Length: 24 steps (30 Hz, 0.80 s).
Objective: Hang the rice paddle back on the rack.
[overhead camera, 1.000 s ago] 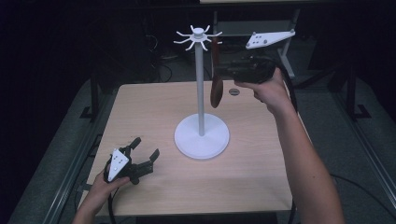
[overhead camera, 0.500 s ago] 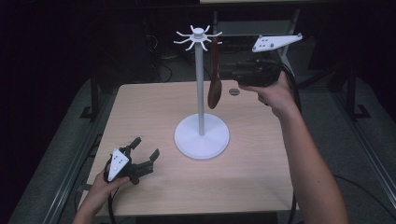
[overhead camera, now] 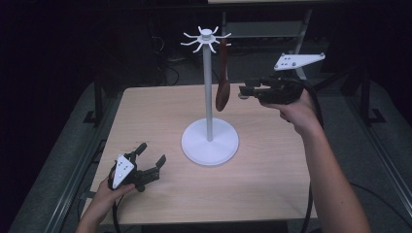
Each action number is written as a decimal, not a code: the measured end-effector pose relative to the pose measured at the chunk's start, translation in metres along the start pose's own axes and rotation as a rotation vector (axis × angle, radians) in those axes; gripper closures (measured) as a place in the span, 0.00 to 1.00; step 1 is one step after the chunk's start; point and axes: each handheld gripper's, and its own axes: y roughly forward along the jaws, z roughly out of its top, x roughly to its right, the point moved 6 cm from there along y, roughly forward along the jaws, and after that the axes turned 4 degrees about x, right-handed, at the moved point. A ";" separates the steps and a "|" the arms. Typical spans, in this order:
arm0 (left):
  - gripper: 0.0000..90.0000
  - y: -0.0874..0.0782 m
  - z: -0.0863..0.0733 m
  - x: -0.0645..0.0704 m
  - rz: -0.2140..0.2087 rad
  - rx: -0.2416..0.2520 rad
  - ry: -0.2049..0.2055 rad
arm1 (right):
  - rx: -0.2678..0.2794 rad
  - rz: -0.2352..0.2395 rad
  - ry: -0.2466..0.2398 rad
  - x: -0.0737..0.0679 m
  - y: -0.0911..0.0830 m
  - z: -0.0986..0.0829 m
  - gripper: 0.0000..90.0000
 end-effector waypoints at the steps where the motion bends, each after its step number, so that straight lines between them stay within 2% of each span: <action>1: 0.14 0.000 0.000 0.000 0.000 0.001 0.001 | -0.009 -0.004 0.005 0.001 -0.001 -0.003 0.64; 10: 0.14 0.000 0.000 0.000 0.001 -0.002 -0.001 | -0.051 -0.070 0.023 0.010 -0.008 -0.036 0.52; 16: 0.14 0.000 0.000 0.000 0.001 -0.003 0.001 | -0.094 -0.090 0.050 0.012 -0.010 -0.064 0.48; 17: 0.14 0.000 0.000 0.000 0.001 -0.003 0.001 | -0.094 -0.090 0.050 0.012 -0.010 -0.064 0.48; 18: 0.14 0.000 0.000 0.000 0.001 -0.003 0.001 | -0.111 -0.095 0.058 0.013 -0.011 -0.074 0.47; 22: 0.14 0.000 0.000 0.000 0.000 -0.003 0.007 | -0.129 -0.099 0.070 0.013 -0.013 -0.088 0.46; 23: 0.14 0.000 0.000 -0.001 0.000 -0.004 0.009 | -0.140 -0.105 0.081 0.014 -0.014 -0.097 0.45; 24: 0.14 0.000 0.000 -0.001 0.000 -0.004 0.009 | -0.140 -0.105 0.081 0.014 -0.014 -0.097 0.45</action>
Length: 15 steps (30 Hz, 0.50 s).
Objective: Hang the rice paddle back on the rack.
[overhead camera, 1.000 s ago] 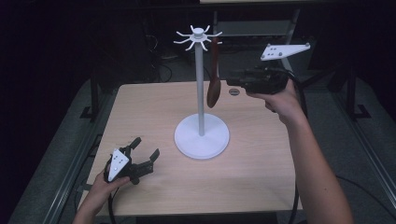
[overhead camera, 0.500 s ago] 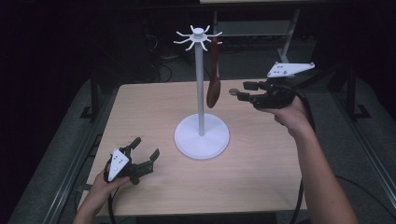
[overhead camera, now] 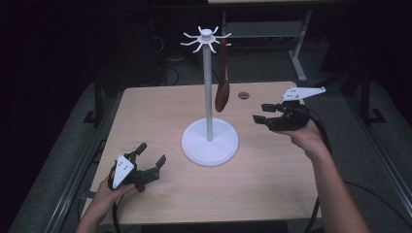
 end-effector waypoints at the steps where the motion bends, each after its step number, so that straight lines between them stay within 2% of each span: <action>1: 0.14 0.000 0.000 0.000 0.001 0.001 -0.005 | -0.008 -0.004 0.011 0.001 0.000 -0.009 0.45; 15: 0.14 0.000 0.000 0.000 0.003 0.000 -0.005 | -0.068 -0.047 0.094 0.007 -0.002 -0.066 0.35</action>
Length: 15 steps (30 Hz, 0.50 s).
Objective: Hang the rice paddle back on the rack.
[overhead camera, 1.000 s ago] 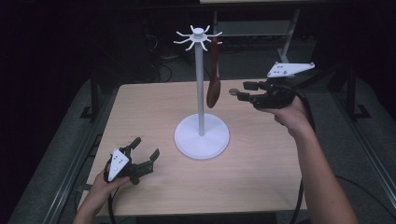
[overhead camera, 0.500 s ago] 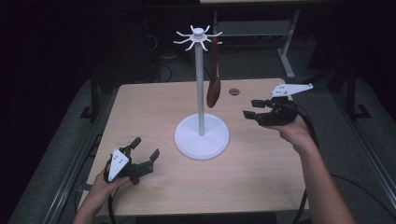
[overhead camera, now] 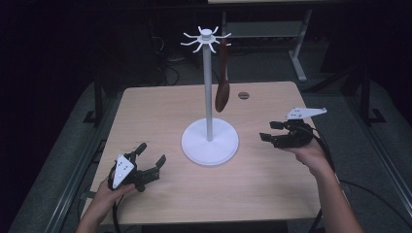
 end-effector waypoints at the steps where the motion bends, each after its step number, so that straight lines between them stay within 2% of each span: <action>1: 0.14 0.000 0.000 0.000 0.000 0.000 0.000 | -0.002 -0.004 0.003 0.001 0.000 -0.003 0.34; 15: 0.14 0.000 0.000 0.000 0.001 -0.002 0.003 | -0.078 -0.080 0.039 0.009 -0.002 -0.050 0.22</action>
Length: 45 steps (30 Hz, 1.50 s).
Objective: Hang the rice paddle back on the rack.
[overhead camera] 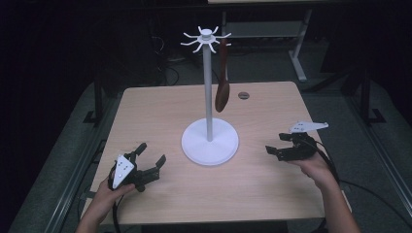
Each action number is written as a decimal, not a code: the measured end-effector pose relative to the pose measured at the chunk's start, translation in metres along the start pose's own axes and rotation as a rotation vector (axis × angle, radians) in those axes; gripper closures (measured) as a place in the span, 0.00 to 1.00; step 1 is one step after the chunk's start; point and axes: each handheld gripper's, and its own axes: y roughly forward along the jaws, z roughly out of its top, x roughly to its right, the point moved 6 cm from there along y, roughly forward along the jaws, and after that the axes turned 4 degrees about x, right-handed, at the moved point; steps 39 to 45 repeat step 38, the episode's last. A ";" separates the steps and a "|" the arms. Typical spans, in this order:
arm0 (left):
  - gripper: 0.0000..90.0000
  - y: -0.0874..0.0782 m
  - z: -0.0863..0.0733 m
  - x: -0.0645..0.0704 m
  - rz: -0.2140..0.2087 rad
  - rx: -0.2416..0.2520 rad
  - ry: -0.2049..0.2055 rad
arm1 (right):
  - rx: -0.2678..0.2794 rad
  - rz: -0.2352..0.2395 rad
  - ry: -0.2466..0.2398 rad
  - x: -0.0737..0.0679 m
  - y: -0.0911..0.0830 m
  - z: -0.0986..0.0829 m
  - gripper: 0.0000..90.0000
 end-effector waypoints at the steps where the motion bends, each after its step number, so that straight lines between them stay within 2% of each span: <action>1: 0.14 0.000 0.000 0.000 0.000 0.000 0.000 | -0.010 -0.007 0.001 0.000 0.001 -0.004 0.21; 4: 0.14 0.000 0.000 0.000 0.000 -0.001 0.000 | -0.034 -0.018 0.001 0.000 0.001 -0.016 0.19; 18: 0.14 0.000 0.000 0.000 0.000 0.000 0.000 | -0.024 -0.064 0.022 0.005 -0.005 -0.050 0.17; 21: 0.14 0.000 0.000 0.000 0.000 0.000 -0.001 | -0.016 -0.067 0.035 0.006 -0.004 -0.053 0.17; 29: 0.14 0.000 0.000 0.000 0.000 -0.001 0.001 | -0.025 -0.080 0.026 0.008 -0.001 -0.058 0.17; 45: 0.14 0.000 0.000 0.000 0.000 -0.001 0.001 | -0.031 -0.063 0.016 0.007 0.001 -0.060 0.17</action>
